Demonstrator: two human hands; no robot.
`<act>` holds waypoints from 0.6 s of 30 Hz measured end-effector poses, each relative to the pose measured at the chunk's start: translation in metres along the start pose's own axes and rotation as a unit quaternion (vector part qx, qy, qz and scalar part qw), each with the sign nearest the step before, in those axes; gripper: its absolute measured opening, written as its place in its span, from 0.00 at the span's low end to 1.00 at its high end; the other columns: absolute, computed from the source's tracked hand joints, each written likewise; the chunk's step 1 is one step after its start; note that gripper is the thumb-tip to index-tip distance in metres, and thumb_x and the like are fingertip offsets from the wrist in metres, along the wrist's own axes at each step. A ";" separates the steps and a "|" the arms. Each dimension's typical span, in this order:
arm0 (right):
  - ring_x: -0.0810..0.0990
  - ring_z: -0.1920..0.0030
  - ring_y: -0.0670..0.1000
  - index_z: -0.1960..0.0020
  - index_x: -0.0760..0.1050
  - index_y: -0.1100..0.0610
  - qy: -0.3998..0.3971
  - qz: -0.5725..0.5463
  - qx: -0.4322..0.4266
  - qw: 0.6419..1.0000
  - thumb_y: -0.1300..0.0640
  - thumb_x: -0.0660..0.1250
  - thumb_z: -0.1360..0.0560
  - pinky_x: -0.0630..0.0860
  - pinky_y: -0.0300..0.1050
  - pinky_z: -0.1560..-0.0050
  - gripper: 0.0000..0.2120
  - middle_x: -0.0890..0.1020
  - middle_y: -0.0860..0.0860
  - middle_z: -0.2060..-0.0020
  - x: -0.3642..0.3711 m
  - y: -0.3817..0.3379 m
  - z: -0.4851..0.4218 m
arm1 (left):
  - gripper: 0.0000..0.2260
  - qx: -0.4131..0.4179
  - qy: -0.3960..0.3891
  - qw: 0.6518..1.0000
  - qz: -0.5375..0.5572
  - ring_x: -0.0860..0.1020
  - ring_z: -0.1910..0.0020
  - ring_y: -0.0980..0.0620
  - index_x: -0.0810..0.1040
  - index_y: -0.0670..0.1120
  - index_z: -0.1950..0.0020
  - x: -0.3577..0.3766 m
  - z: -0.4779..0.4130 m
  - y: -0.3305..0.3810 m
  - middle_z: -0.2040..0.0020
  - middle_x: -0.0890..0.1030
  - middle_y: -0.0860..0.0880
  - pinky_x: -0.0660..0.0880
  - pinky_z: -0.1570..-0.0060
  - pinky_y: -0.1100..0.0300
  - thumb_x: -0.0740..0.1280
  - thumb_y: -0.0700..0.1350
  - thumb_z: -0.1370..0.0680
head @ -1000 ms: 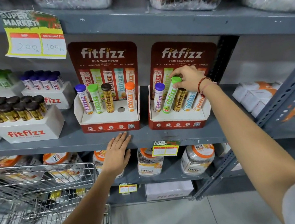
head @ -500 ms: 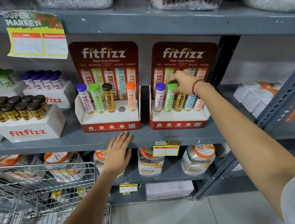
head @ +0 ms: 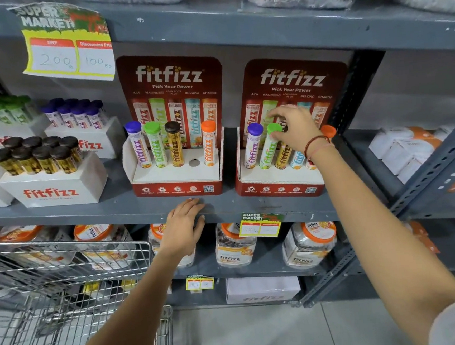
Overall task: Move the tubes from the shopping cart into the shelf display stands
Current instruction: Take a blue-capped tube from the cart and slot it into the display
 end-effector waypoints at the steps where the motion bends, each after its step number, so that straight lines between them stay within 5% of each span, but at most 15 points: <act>1: 0.75 0.41 0.57 0.42 0.76 0.59 0.041 -0.012 0.000 0.999 0.62 0.71 0.30 0.70 0.51 0.38 0.16 0.79 0.58 0.44 -0.004 -0.005 0.007 | 0.13 -0.005 0.014 1.000 0.009 0.71 0.35 0.44 0.74 0.43 0.38 -0.008 0.000 -0.001 0.36 0.76 0.44 0.66 0.36 0.47 0.62 0.42 0.22; 4: 0.77 0.46 0.59 0.49 0.79 0.61 0.121 -0.052 -0.017 0.991 0.64 0.67 0.28 0.71 0.47 0.43 0.08 0.81 0.60 0.51 -0.002 -0.027 0.029 | 0.10 -0.019 0.049 0.998 0.023 0.75 0.43 0.43 0.77 0.42 0.43 -0.034 0.007 -0.011 0.44 0.80 0.44 0.72 0.45 0.48 0.63 0.41 0.22; 9: 0.78 0.51 0.59 0.54 0.79 0.62 0.127 -0.107 -0.048 0.985 0.64 0.66 0.28 0.72 0.48 0.48 0.05 0.82 0.60 0.56 0.043 -0.088 0.058 | 0.07 -0.070 0.074 0.995 0.021 0.77 0.47 0.42 0.79 0.41 0.48 -0.064 0.035 -0.045 0.48 0.82 0.43 0.73 0.49 0.51 0.64 0.40 0.23; 18: 0.78 0.53 0.60 0.55 0.79 0.62 -0.093 -0.188 -0.140 0.968 0.64 0.65 0.28 0.73 0.49 0.50 0.04 0.82 0.59 0.58 0.189 -0.220 0.106 | 0.07 -0.254 0.106 0.961 0.019 0.80 0.54 0.40 0.80 0.41 0.48 -0.107 0.144 -0.131 0.48 0.81 0.39 0.77 0.57 0.50 0.65 0.38 0.24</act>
Point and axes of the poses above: each hand's wrist, its own z-axis away from the middle knuckle, its own x-axis out of the palm, y = z × x, the point moved 9 cm from there along -z, towards the middle knuckle
